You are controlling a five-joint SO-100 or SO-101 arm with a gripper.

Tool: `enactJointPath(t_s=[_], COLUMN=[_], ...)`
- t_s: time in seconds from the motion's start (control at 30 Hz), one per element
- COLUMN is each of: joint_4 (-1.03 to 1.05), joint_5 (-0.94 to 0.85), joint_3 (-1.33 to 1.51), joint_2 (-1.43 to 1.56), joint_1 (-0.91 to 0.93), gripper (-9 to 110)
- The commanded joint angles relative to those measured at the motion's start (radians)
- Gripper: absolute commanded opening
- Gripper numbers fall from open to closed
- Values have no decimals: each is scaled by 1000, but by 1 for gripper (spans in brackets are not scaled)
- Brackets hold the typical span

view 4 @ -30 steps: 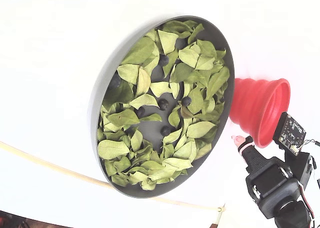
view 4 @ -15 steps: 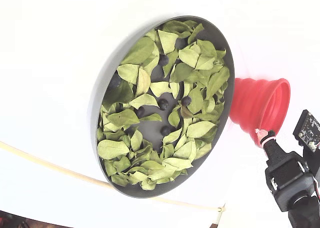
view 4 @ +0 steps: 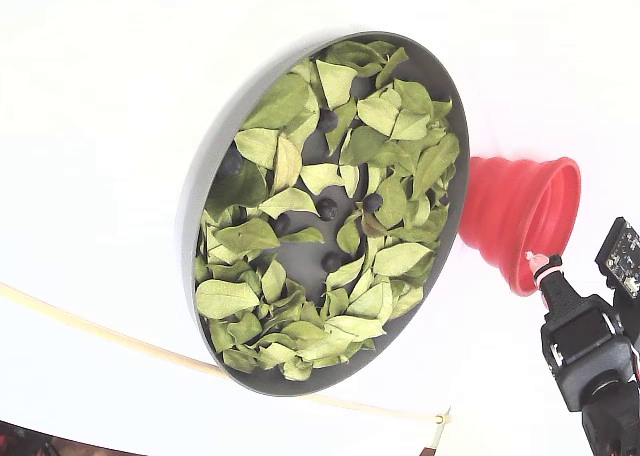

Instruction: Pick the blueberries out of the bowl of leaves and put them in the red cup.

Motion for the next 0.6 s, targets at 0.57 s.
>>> enactJointPath(t_s=[0.57], joint_4=[-66], joint_5=[46], joint_3=[-253], joint_2=[-120], joint_1=[84], gripper=[14])
